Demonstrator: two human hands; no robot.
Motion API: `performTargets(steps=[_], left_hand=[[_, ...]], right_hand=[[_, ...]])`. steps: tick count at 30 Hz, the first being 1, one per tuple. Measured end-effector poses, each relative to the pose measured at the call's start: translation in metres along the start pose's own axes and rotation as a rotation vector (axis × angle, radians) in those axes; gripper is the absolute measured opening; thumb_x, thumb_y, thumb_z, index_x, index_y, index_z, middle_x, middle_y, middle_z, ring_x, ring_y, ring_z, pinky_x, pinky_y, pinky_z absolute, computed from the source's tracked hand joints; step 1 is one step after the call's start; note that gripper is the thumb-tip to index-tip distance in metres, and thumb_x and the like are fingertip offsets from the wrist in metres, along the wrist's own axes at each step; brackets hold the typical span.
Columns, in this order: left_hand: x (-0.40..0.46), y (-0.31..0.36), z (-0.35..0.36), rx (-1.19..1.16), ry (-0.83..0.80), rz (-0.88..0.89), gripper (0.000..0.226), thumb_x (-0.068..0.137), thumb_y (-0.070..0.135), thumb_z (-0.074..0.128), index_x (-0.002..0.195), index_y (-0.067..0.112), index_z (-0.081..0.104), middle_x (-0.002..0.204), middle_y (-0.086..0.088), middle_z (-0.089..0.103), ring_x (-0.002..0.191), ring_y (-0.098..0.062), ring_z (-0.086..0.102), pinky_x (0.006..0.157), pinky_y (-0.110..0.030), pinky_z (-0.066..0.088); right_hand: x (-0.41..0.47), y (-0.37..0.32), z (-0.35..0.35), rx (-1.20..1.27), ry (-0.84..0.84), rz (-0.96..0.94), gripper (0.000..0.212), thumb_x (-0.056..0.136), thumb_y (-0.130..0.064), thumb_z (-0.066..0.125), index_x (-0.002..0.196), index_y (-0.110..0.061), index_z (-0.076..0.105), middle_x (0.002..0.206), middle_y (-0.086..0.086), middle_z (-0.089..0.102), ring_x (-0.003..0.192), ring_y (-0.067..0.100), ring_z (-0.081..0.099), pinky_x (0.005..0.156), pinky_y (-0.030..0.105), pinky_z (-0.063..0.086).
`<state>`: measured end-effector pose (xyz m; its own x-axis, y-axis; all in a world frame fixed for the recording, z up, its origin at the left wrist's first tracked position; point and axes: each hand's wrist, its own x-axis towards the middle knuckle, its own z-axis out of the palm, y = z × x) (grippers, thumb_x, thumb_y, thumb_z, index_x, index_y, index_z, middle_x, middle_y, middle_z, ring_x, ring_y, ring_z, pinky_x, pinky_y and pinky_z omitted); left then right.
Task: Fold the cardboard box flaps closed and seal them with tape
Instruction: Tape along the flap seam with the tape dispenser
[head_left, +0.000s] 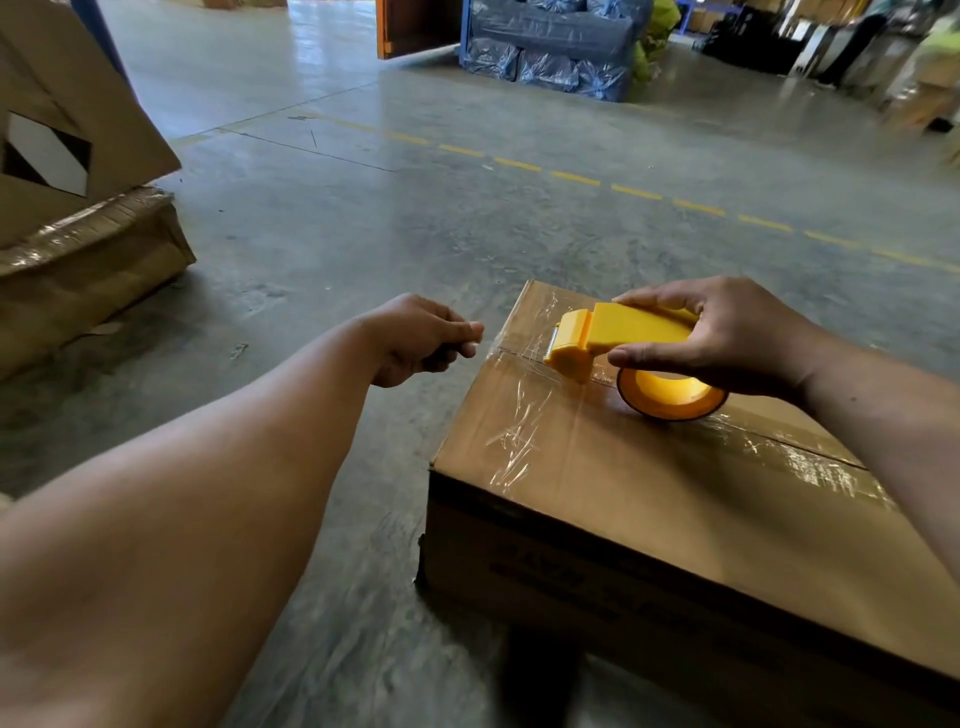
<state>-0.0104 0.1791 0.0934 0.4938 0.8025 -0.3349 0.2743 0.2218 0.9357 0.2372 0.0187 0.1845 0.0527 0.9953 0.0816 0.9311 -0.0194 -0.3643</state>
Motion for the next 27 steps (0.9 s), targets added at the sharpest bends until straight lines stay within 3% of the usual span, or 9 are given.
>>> performTargets(steps=[6,10,13,15,17,20,23,25,27], left_hand=[[0.001,-0.012,0.006,-0.103,-0.051,-0.077,0.016,0.087,0.019,0.072,0.090,0.004,0.068,0.072,-0.004,0.065,0.064,-0.011,0.053,0.059,-0.021,0.051],[0.001,-0.023,0.013,-0.234,-0.117,-0.105,0.015,0.090,0.021,0.069,0.092,0.006,0.065,0.074,-0.003,0.061,0.067,-0.012,0.052,0.073,-0.026,0.049],[0.000,-0.030,0.019,-0.258,-0.101,-0.075,0.014,0.094,0.023,0.064,0.090,0.009,0.063,0.072,-0.002,0.057,0.065,-0.011,0.050,0.068,-0.025,0.050],[-0.003,-0.038,0.023,-0.216,-0.085,-0.077,0.015,0.096,0.026,0.061,0.091,0.011,0.061,0.075,-0.003,0.055,0.065,-0.012,0.050,0.061,-0.023,0.052],[-0.008,-0.050,0.024,-0.133,-0.078,-0.127,0.018,0.097,0.028,0.060,0.097,0.010,0.059,0.083,-0.007,0.058,0.072,-0.015,0.054,0.063,-0.025,0.054],[-0.014,-0.065,0.025,0.150,-0.044,-0.172,0.024,0.099,0.032,0.058,0.106,0.008,0.060,0.089,-0.008,0.064,0.072,-0.016,0.058,0.058,-0.025,0.052],[-0.009,-0.060,0.022,0.248,0.184,0.008,0.020,0.103,0.028,0.048,0.104,0.011,0.058,0.085,-0.005,0.060,0.065,-0.014,0.056,0.052,-0.022,0.043],[-0.007,-0.042,0.020,0.118,0.262,0.126,0.025,0.104,0.034,0.043,0.114,0.016,0.056,0.104,-0.004,0.060,0.086,-0.015,0.061,0.061,-0.023,0.045],[-0.009,-0.022,0.024,0.054,0.168,0.169,0.040,0.104,0.043,0.039,0.138,0.023,0.046,0.136,-0.003,0.052,0.124,-0.020,0.052,0.083,-0.031,0.045]], right_hand=[[0.000,-0.001,0.001,-0.004,-0.001,-0.002,0.081,0.055,-0.071,0.068,0.128,-0.037,0.061,0.134,-0.011,0.058,0.123,0.011,0.051,0.093,0.025,0.038],[-0.001,-0.001,0.002,0.015,0.012,-0.002,0.083,0.053,-0.072,0.067,0.127,-0.036,0.061,0.135,-0.010,0.058,0.125,0.013,0.051,0.101,0.030,0.039],[-0.002,-0.002,0.003,0.025,0.022,-0.008,0.080,0.053,-0.072,0.067,0.125,-0.037,0.062,0.134,-0.009,0.059,0.124,0.014,0.052,0.102,0.032,0.040],[-0.002,-0.002,0.003,0.032,0.029,-0.013,0.077,0.055,-0.071,0.067,0.124,-0.037,0.062,0.133,-0.009,0.060,0.122,0.014,0.053,0.098,0.030,0.040],[-0.002,-0.002,0.004,0.031,0.030,-0.018,0.077,0.055,-0.071,0.067,0.124,-0.037,0.063,0.132,-0.009,0.060,0.121,0.014,0.053,0.094,0.029,0.040],[-0.003,-0.002,0.004,0.030,0.038,-0.020,0.075,0.056,-0.071,0.066,0.123,-0.038,0.063,0.131,-0.010,0.060,0.119,0.013,0.053,0.091,0.027,0.039],[-0.002,-0.002,0.005,0.035,0.044,-0.018,0.074,0.055,-0.071,0.066,0.122,-0.038,0.063,0.131,-0.010,0.061,0.118,0.012,0.053,0.092,0.027,0.039],[-0.002,-0.002,0.006,0.033,0.045,-0.024,0.076,0.055,-0.071,0.065,0.122,-0.037,0.063,0.130,-0.009,0.061,0.115,0.010,0.053,0.092,0.027,0.039],[-0.002,-0.002,0.006,0.029,0.042,-0.022,0.077,0.055,-0.071,0.065,0.123,-0.036,0.063,0.131,-0.009,0.060,0.112,0.007,0.051,0.090,0.026,0.037]])
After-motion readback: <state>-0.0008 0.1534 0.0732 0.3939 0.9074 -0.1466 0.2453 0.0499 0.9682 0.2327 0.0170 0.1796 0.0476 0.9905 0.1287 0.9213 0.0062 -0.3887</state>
